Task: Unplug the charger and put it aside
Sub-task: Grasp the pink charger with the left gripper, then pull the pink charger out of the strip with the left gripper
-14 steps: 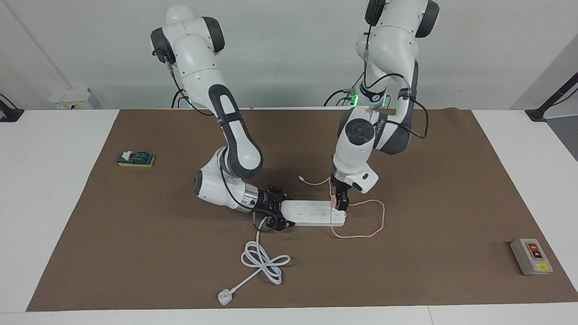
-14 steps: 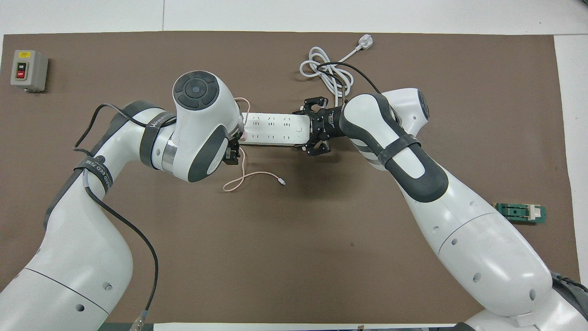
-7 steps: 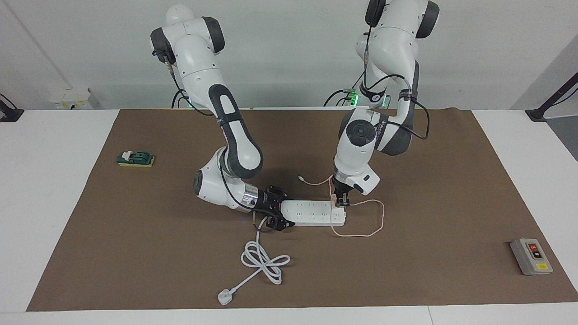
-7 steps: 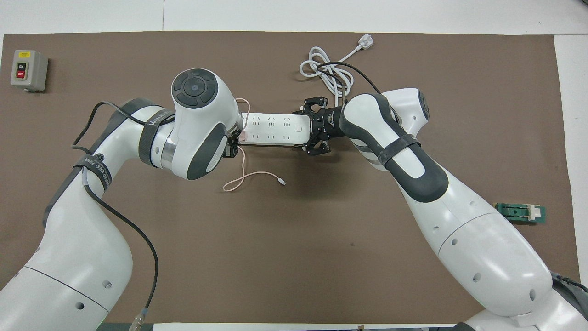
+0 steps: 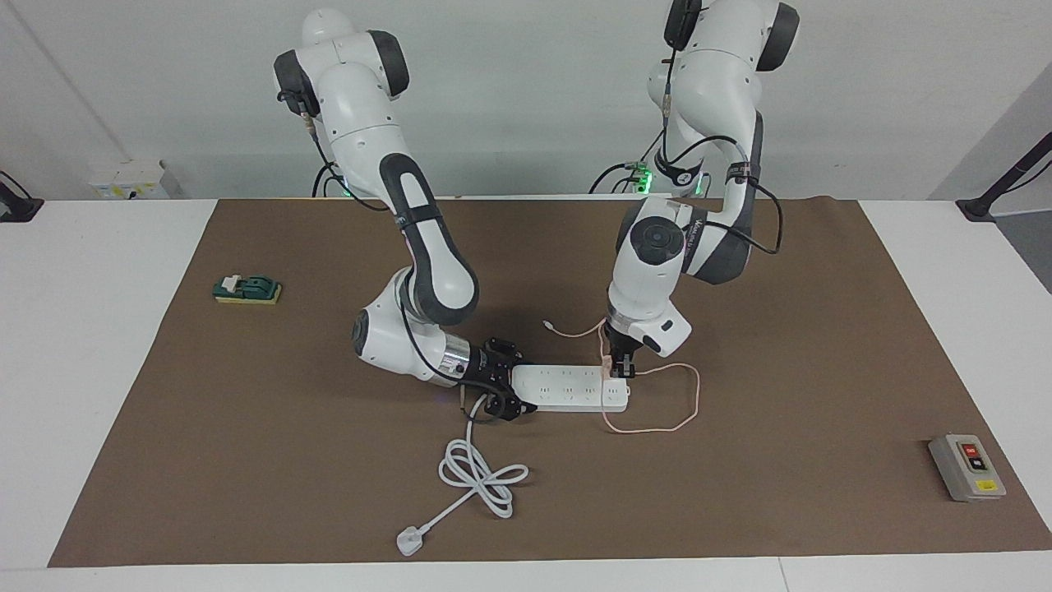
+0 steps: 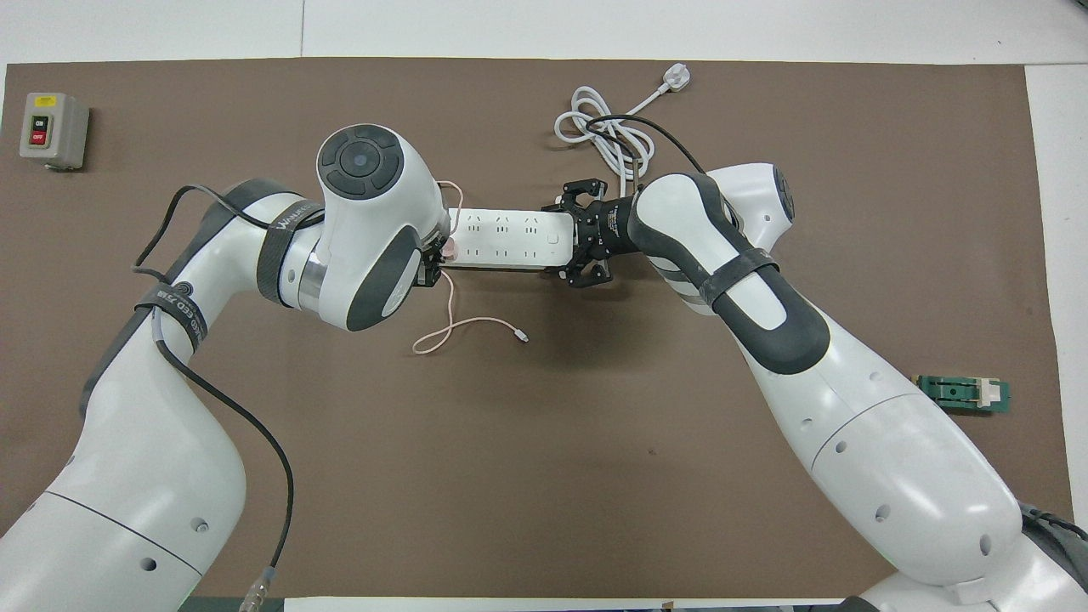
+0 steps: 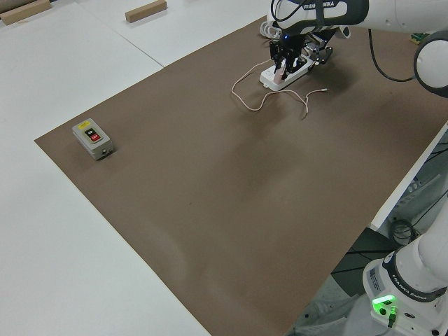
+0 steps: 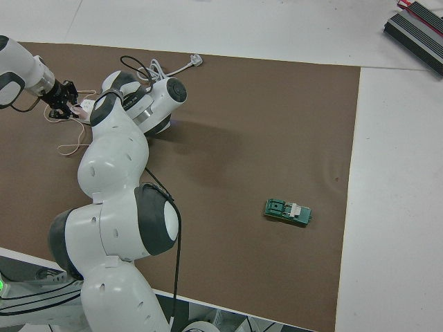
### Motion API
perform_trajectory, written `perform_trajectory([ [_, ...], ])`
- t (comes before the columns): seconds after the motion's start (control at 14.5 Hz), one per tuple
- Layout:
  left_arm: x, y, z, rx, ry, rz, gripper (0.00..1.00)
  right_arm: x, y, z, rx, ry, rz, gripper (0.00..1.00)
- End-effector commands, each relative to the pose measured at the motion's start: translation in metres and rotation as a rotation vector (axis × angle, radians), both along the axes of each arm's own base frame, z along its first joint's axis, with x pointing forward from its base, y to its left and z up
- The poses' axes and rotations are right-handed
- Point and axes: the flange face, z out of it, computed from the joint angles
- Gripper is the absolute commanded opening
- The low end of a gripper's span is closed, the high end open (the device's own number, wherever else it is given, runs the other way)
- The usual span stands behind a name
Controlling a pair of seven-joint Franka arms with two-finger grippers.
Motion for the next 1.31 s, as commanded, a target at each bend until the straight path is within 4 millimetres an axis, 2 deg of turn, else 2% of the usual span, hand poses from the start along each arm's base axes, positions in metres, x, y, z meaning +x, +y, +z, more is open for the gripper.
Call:
perform_trajectory([
  [0.0, 0.002, -0.010, 0.001, -0.025, -0.036, -0.028, 0.00, -0.008, 0.003, -0.019, -0.014, -0.030, 0.016, 0.00],
  [0.21, -0.002, -0.011, 0.000, -0.004, -0.011, -0.068, 0.00, -0.008, 0.003, -0.019, -0.015, -0.032, 0.016, 0.00],
  [0.35, -0.006, -0.009, 0.010, 0.014, 0.015, -0.110, 0.00, -0.008, 0.003, -0.019, -0.015, -0.032, 0.016, 0.00],
  [0.69, -0.024, 0.001, 0.079, 0.013, 0.024, -0.135, 0.00, -0.008, 0.003, -0.019, -0.015, -0.032, 0.016, 0.00],
  [0.9, -0.029, 0.007, 0.113, -0.010, 0.048, -0.118, 0.00, -0.008, 0.004, -0.019, -0.015, -0.032, 0.017, 0.00],
  [1.11, -0.032, 0.015, 0.130, -0.010, 0.032, -0.232, 0.00, -0.008, 0.004, -0.019, -0.015, -0.031, 0.016, 0.00],
  [1.24, -0.030, 0.031, 0.135, -0.003, 0.040, -0.393, 0.00, -0.008, 0.004, -0.018, -0.014, -0.028, 0.012, 0.00],
])
